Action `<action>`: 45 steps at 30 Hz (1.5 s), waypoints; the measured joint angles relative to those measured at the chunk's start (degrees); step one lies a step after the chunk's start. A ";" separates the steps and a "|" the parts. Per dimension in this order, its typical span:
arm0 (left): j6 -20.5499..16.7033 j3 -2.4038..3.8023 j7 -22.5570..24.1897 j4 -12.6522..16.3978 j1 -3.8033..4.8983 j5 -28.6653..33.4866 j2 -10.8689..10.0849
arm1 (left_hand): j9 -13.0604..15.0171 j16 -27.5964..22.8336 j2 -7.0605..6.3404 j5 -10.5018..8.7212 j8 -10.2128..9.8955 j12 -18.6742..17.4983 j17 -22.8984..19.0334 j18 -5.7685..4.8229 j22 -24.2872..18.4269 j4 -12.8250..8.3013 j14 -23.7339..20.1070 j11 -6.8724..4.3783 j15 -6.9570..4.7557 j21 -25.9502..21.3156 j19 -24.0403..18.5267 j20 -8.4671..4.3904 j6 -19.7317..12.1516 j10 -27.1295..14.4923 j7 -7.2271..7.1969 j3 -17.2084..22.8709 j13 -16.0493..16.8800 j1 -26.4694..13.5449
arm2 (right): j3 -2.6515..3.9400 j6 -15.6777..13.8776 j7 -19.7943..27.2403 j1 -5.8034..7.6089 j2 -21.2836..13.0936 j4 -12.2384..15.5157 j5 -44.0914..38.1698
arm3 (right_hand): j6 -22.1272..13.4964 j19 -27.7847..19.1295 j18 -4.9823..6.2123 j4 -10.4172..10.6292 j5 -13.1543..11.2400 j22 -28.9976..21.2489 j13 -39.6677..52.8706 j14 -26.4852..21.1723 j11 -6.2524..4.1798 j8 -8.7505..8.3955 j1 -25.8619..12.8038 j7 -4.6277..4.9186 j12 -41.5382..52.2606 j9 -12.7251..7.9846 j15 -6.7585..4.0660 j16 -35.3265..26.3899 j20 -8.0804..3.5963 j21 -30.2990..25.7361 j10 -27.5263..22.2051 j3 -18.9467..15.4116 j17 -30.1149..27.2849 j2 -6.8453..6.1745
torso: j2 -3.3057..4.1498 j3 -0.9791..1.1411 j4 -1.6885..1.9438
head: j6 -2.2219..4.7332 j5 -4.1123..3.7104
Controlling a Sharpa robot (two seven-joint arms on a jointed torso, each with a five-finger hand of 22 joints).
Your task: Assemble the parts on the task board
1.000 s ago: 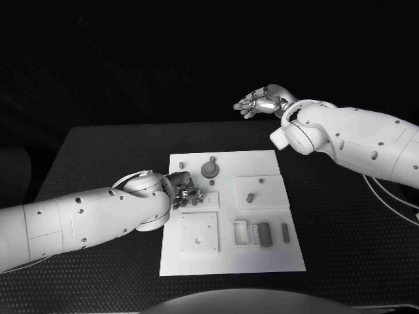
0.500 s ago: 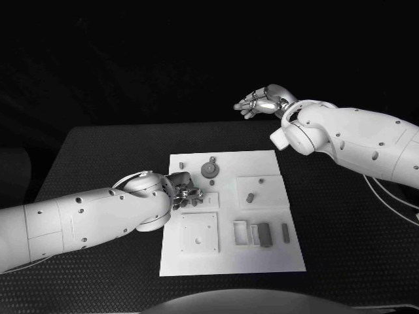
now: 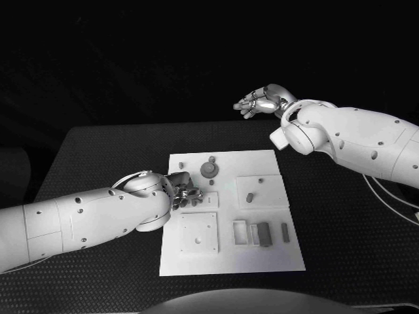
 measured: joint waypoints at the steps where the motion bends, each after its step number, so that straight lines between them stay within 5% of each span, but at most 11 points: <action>1: 0.00 0.00 -0.01 -0.03 0.00 0.00 0.02 | 0.00 0.00 -0.40 0.79 0.02 0.00 -0.04 0.00 0.00 0.00 0.00 0.00 0.00 0.00 0.00 0.00 0.00 0.00 0.00 0.00 -0.01 -0.13 | 0.00 0.00 0.00 -0.01 0.00 -0.01 0.00 | 0.00 0.00 0.00 0.00 0.00 0.00 0.00 0.00 0.00 0.00 -0.02 0.00 0.00 0.00 0.00 -0.17 0.00 0.00 0.00 0.00 0.00 -0.02 | 0.00 0.01 0.01 | 0.00 0.00; 8: -0.01 -0.04 -0.05 -0.15 0.00 0.04 0.14 | 0.01 0.00 -2.66 1.53 -0.10 0.00 -0.19 0.00 0.00 -0.07 0.00 -0.01 0.00 0.00 0.20 -0.18 0.19 0.01 -0.19 1.17 -0.19 -0.60 | 0.00 0.00 -0.01 -0.11 0.03 -0.02 0.01 | 0.00 0.00 0.00 0.00 0.00 0.06 -0.06 0.00 0.00 0.00 -0.22 0.00 0.00 -0.05 0.00 -0.17 0.00 -0.22 0.00 0.00 0.05 -0.22 | 0.01 0.03 0.02 | 0.04 -0.01; 12: -0.02 -0.06 -0.12 -0.22 0.00 0.07 0.16 | 0.01 0.00 -4.38 -2.67 -0.29 0.00 -0.35 0.01 -0.01 0.55 -0.08 -0.12 -0.47 0.00 0.52 -0.50 0.68 0.12 -0.67 1.51 -0.33 -0.39 | -0.01 0.00 -0.02 -0.14 0.03 -0.02 0.01 | 0.00 0.00 0.00 0.00 0.00 0.06 -0.07 0.00 0.00 0.00 -0.22 0.00 0.00 -0.05 0.00 -0.16 0.00 -0.22 0.00 0.00 0.05 -0.22 | 0.02 0.01 0.02 | 0.04 -0.01; 16: -0.02 -0.10 -0.20 -0.38 -0.02 0.15 0.17 | -0.01 0.00 -5.71 -4.89 -0.50 0.00 -0.43 0.01 -0.01 1.46 -1.13 -0.32 -1.52 0.00 1.03 -1.01 1.51 0.32 -1.51 0.90 -0.33 -0.54 | -0.01 0.00 -0.02 -0.15 0.02 -0.02 0.02 | 0.00 0.00 0.00 0.00 0.00 0.13 -0.10 -0.17 0.00 0.00 -0.22 0.00 0.00 -0.05 0.17 -0.16 0.00 -0.22 0.00 0.00 0.11 -0.22 | 0.01 0.00 0.02 | 0.02 -0.01; 18: 0.00 -0.14 -0.22 -0.45 -0.04 0.21 0.19 | -0.41 0.00 -5.53 -4.05 -0.69 0.00 -0.43 0.02 -0.01 1.19 -1.38 -0.34 -1.77 0.00 1.12 -1.10 2.46 0.34 -2.45 -0.71 -0.33 -0.97 | -0.01 0.00 -0.03 -0.16 0.02 -0.02 0.02 | 0.00 0.00 0.00 0.00 0.00 0.14 -0.16 -0.17 0.00 0.00 -0.22 0.00 0.00 -0.10 0.17 -0.17 0.00 -0.22 0.00 0.00 0.11 -0.22 | 0.02 0.00 0.02 | 0.02 0.00; 19: 0.04 -0.26 -0.26 -0.49 -0.10 0.25 0.24 | -0.95 0.00 -5.60 -4.01 -0.98 -0.01 -0.43 0.01 -0.01 1.02 -2.16 -1.05 -2.52 -0.01 1.13 -1.10 5.31 -0.48 -4.03 -1.10 -0.33 -1.20 | -0.01 0.00 -0.03 -0.16 0.02 -0.02 0.02 | 0.00 0.00 -0.01 0.00 0.00 0.14 -0.17 -0.17 0.00 0.00 -0.22 0.00 0.00 -0.10 0.17 -0.37 0.00 -0.22 0.00 0.00 0.11 -0.22 | 0.02 0.00 0.02 | 0.02 0.01; 21: 0.14 -0.37 -0.28 -0.50 -0.34 0.40 0.39 | -0.18 0.00 -5.98 -3.65 -0.48 -0.01 -0.43 0.02 -0.01 1.04 -2.60 -1.31 -2.93 -0.01 1.13 -1.11 8.17 -0.75 -3.85 -1.38 -0.34 -1.58 | -0.01 0.00 -0.04 -0.17 0.03 -0.02 0.02 | 0.00 0.00 0.00 0.00 0.00 0.14 -0.17 -0.17 0.00 0.00 -0.22 0.00 0.00 -0.10 0.17 -0.39 0.00 -0.22 0.00 0.00 0.11 -0.22 | 0.02 -0.01 0.02 | 0.02 0.02; 29: 0.41 -0.41 -0.34 -0.62 -0.37 0.66 0.51 | 0.16 0.00 -6.60 -5.40 -0.39 -0.01 -0.51 0.03 -0.01 1.70 -2.86 -1.46 -3.18 -0.25 1.13 -1.11 8.88 -0.89 -3.72 -2.52 -0.34 -2.19 | -0.01 0.00 -0.06 -0.36 0.09 -0.10 0.02 | 0.00 0.00 0.00 0.00 0.00 0.24 -0.25 -0.17 0.00 0.00 -0.22 0.00 0.00 -0.16 0.17 -0.39 0.00 -0.22 0.00 0.00 0.21 -0.22 | 0.02 -0.01 0.02 | 0.09 0.06; 42: 0.54 -0.42 -0.29 -0.93 -0.44 0.95 0.58 | 0.16 0.00 -6.61 -5.46 -0.38 -0.02 -0.52 0.04 0.02 1.85 -3.01 -1.59 -3.33 -0.25 1.12 -1.11 8.76 -1.00 -3.66 -2.66 -0.33 -2.20 | -0.01 0.00 -0.12 -0.50 0.07 -0.17 0.03 | -0.21 0.00 -0.01 0.00 0.00 0.30 -0.30 -0.55 0.00 0.00 -0.22 -0.21 0.00 -0.21 0.15 -0.62 0.00 -0.44 0.00 0.00 0.27 -0.22 | 0.01 -0.02 0.01 | 0.21 0.03; 45: 0.51 -0.42 -0.29 -1.06 -0.45 0.96 0.56 | 0.26 0.00 -7.33 -7.73 -0.39 -0.01 -0.58 0.04 0.03 2.25 -2.90 -1.59 -3.45 -0.50 1.12 -1.11 8.76 -1.00 -3.66 -3.07 -0.33 -2.17 | -0.01 0.00 -0.13 -0.52 0.07 -0.19 0.03 | -0.21 0.00 0.00 0.00 0.00 0.30 -0.30 -0.55 0.00 0.00 -0.22 -0.21 0.00 -0.20 0.15 -0.62 0.00 -0.44 0.00 0.00 0.27 -0.22 | 0.01 -0.02 -0.01 | 0.22 0.00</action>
